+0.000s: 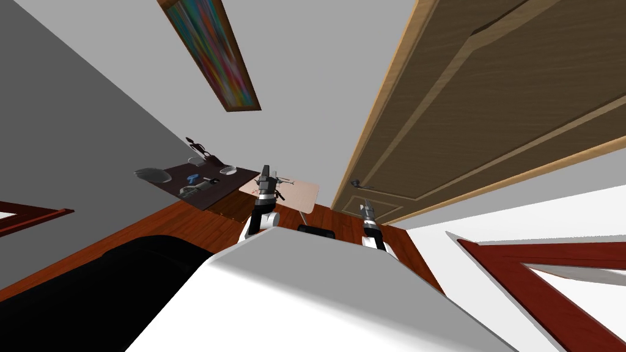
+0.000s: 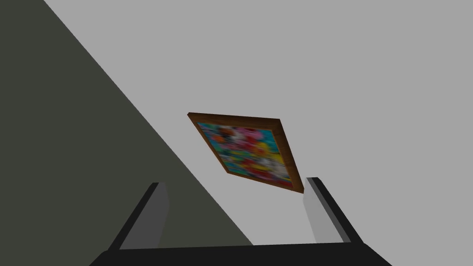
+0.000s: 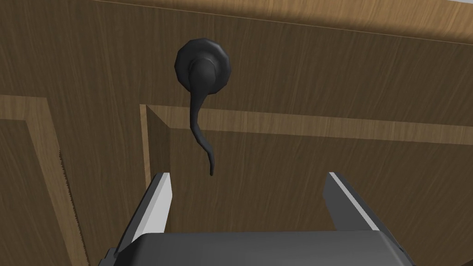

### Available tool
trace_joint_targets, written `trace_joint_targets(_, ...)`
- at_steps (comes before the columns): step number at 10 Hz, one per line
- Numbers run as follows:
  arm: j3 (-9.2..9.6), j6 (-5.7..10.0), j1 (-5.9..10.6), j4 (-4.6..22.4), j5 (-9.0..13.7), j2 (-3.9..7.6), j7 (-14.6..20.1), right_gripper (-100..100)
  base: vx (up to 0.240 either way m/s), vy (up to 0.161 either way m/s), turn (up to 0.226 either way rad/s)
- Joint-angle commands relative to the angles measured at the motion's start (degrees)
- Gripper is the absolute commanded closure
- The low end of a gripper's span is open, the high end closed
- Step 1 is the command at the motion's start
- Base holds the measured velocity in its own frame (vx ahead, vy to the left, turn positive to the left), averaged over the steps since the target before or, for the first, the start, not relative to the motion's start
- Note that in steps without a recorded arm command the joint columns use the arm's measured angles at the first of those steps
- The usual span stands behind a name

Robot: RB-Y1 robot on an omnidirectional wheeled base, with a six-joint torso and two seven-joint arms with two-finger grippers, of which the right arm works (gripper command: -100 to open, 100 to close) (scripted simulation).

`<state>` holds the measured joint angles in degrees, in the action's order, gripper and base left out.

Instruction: Pull the door open

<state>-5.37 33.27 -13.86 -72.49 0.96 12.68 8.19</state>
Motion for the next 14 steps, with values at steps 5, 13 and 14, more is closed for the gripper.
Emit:
trace_joint_targets(5, -0.56, 0.87, 1.05, 3.73, 0.21, 0.61, 0.11, -100, 0.008, -0.018, 0.051)
trace_joint_targets(13, -0.56, 0.87, 1.05, 3.73, 0.21, 0.61, 0.11, -100, 0.0, 0.001, -0.002)
trace_joint_targets(14, -1.22, 1.27, 1.1, 5.29, 0.49, 0.73, -0.05, -100, 0.018, -0.042, 0.12)
